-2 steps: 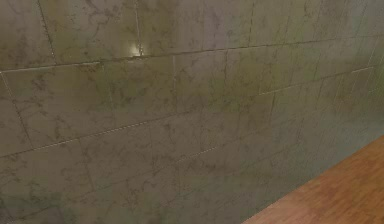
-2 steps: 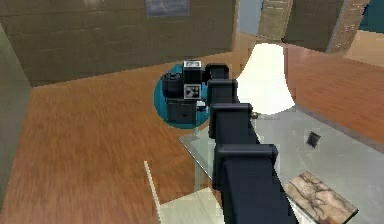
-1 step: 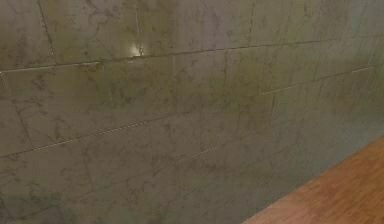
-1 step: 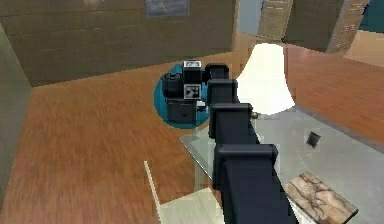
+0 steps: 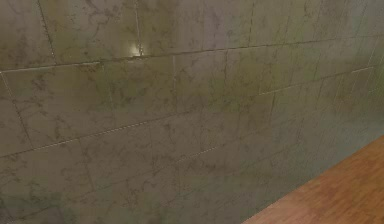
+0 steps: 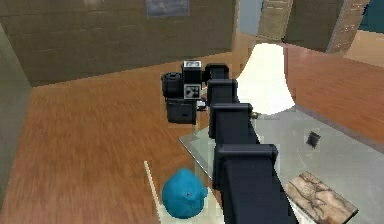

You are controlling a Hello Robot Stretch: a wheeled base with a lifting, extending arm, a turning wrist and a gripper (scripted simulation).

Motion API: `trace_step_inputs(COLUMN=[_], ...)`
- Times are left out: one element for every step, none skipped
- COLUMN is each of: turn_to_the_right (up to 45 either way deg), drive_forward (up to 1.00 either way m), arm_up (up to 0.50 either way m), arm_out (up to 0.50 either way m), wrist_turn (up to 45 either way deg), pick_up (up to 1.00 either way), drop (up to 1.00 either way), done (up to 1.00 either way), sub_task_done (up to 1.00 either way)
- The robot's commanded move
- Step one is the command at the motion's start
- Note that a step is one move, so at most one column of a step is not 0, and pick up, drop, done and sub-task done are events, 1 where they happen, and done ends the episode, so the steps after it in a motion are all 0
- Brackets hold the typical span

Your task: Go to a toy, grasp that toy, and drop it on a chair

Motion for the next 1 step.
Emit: trace_step_inputs(turn_to_the_right=[0.0], drive_forward=[0.00], arm_up=[0.00], arm_out=[-0.10], wrist_turn=[0.0], pick_up=[0.00], drop=[0.00], done=[0.00], sub_task_done=[0.00])
